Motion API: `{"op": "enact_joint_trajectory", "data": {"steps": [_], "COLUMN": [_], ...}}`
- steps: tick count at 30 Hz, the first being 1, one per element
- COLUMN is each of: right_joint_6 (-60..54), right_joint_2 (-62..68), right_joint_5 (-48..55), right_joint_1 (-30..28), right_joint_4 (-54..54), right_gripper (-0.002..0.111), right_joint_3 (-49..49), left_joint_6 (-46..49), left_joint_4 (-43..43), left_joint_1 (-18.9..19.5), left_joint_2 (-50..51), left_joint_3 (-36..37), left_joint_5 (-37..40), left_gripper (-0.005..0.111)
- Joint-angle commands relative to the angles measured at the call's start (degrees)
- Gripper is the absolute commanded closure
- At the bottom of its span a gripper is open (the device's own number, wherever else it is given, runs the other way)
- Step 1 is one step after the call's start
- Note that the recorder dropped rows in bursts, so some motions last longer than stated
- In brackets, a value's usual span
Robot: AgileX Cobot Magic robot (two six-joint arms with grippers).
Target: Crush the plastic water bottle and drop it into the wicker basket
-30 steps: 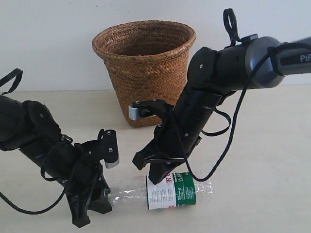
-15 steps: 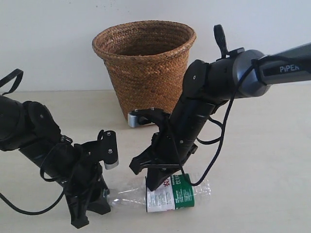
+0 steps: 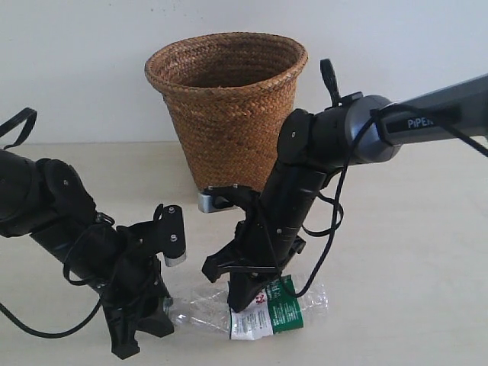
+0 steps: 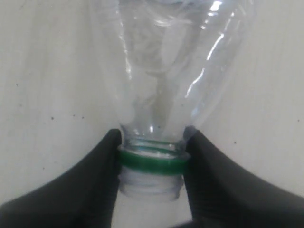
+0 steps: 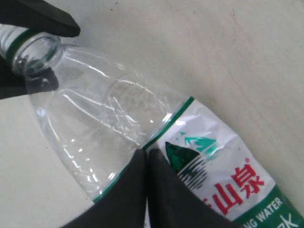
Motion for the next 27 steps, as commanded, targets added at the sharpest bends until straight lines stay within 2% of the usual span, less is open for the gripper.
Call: {"op": "enact_joint_trajectory", "data": {"steps": [1, 16, 27], "right_joint_6": [-0.4, 2.8, 2.0], "right_joint_2": [3.8, 5.9, -6.0], "right_joint_5": [-1.4, 5.7, 10.8], "right_joint_1": [0.0, -1.7, -3.8], "right_joint_4": [-8.8, -12.1, -9.3], "right_gripper": [0.108, 0.108, 0.108], "right_joint_3": [1.4, -2.6, -4.2], "left_joint_6": [-1.1, -2.3, -2.4], "left_joint_4": [-1.2, 1.0, 1.4], "left_joint_1": [-0.1, -0.1, -0.1], "left_joint_2": [-0.1, 3.9, 3.9], "left_joint_3": [-0.2, -0.1, -0.2], "left_joint_5": [0.6, 0.4, 0.6], "left_gripper": [0.102, 0.102, 0.102]}}
